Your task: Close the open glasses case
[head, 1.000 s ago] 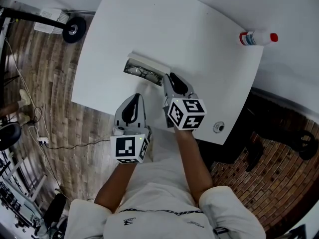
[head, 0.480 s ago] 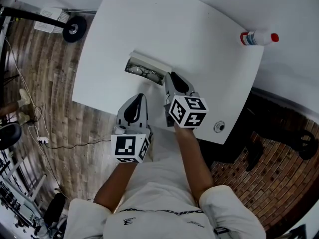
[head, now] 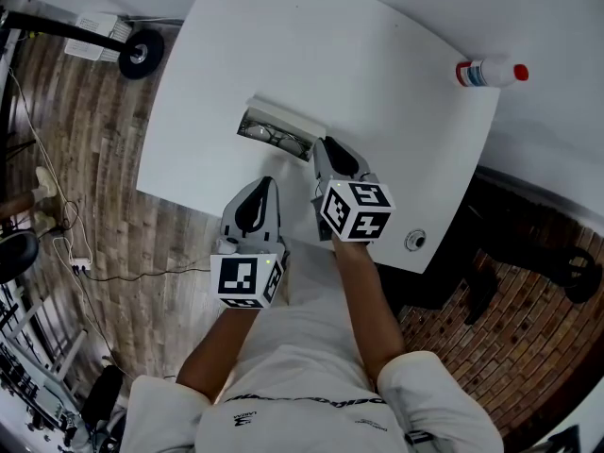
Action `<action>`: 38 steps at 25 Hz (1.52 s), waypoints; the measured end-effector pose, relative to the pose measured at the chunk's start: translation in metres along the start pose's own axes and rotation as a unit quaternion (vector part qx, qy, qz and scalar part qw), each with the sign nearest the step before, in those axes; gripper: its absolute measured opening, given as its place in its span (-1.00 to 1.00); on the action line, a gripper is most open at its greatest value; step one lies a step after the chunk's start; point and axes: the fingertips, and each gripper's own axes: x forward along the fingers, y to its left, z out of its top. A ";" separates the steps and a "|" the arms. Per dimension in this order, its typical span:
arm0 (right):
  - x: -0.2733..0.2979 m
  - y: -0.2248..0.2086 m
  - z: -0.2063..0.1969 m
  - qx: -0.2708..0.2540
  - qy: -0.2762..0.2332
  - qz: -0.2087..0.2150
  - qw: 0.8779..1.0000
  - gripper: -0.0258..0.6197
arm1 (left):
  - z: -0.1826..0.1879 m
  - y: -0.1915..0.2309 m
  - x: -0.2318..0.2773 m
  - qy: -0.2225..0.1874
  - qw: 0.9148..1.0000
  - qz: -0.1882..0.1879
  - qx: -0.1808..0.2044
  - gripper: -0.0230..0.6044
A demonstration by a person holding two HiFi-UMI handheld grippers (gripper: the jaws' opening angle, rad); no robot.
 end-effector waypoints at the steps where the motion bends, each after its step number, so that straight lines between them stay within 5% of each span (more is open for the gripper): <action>1: 0.000 0.000 0.000 -0.001 0.001 0.000 1.000 -0.77 | 0.000 0.000 0.000 0.000 1.000 0.000 0.000 -0.93; 38: -0.006 0.009 -0.016 -0.024 0.026 0.005 0.999 -0.78 | -0.007 -0.002 -0.006 0.002 1.000 0.002 0.004 -0.94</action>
